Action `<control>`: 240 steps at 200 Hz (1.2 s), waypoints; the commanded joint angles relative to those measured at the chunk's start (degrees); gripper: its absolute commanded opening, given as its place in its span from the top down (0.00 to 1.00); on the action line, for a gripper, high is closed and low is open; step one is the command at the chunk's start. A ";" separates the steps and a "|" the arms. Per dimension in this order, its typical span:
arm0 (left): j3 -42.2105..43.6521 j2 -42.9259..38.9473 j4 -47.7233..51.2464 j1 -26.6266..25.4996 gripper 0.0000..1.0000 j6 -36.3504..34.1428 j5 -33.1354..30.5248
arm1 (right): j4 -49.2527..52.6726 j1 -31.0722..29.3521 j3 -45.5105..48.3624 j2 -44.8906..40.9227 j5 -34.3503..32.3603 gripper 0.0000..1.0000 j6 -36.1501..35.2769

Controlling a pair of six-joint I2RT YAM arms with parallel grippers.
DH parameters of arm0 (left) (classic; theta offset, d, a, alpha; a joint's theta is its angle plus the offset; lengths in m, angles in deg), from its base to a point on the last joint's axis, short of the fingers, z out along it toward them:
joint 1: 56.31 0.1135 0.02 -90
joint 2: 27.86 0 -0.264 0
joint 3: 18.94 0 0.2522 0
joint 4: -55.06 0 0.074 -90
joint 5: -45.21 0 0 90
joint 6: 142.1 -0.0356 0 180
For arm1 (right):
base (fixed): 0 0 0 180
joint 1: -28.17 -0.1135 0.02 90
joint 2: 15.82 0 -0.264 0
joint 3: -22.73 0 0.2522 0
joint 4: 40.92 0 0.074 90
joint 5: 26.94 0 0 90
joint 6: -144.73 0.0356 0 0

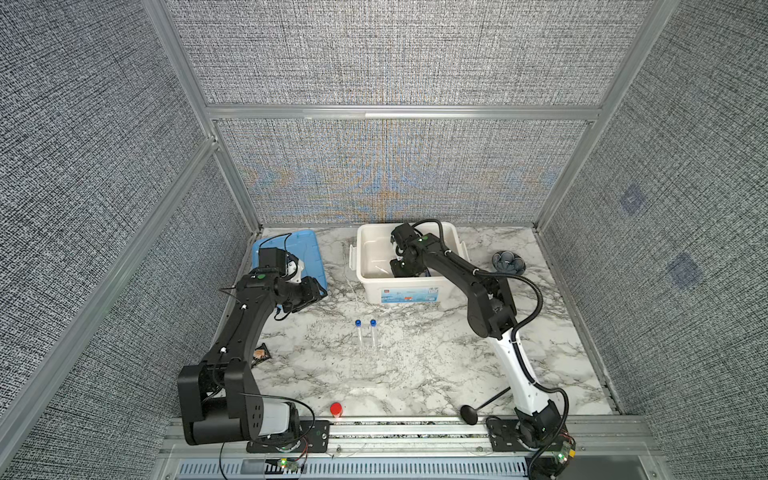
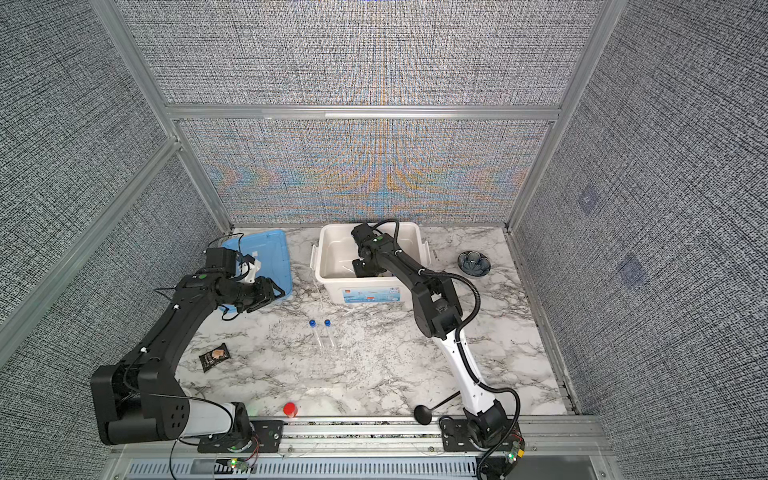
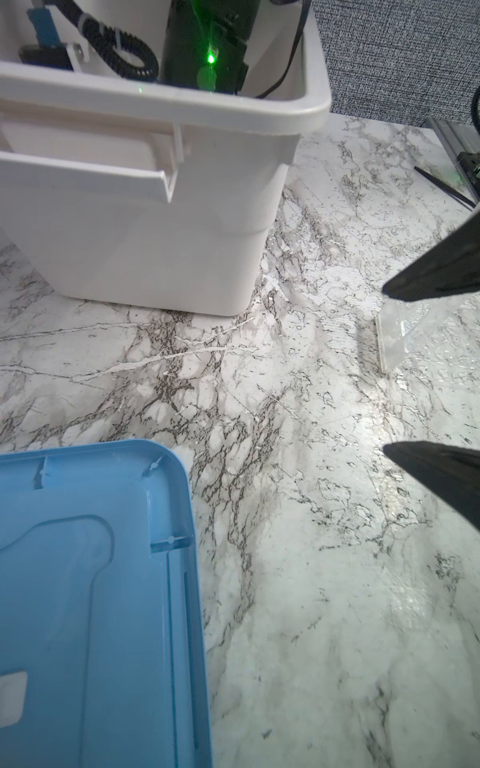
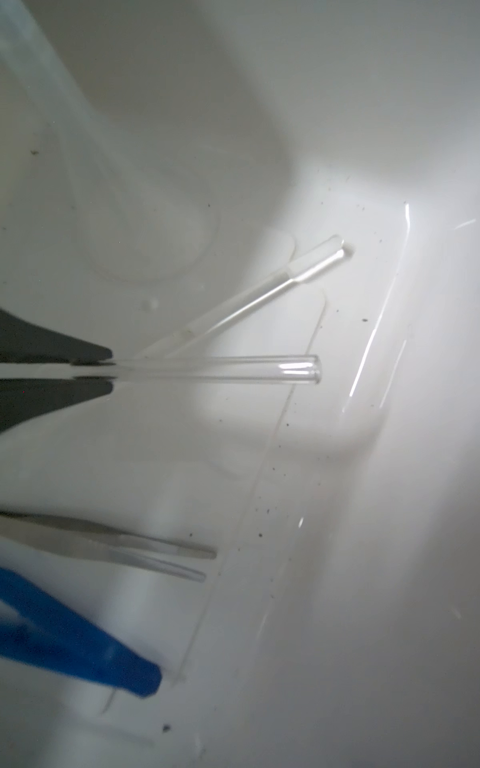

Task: Organize the chemistry lab equipment
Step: 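Lower the tube into the bin and open the right gripper, then raise the right gripper while the left gripper moves to the blue lid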

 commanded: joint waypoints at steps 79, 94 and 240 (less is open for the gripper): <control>0.04 -2.20 0.32 0.05 0.44 1.07 -5.21 | -1.09 0.48 2.35 -3.73 -0.28 0.82 2.32; 0.46 -2.37 0.08 0.04 0.43 1.39 -5.28 | -1.45 0.48 3.10 -5.30 0.11 0.80 2.60; -8.90 3.57 6.24 0.60 0.40 13.85 -30.48 | -16.98 0.43 39.49 -52.82 -6.25 0.62 1.19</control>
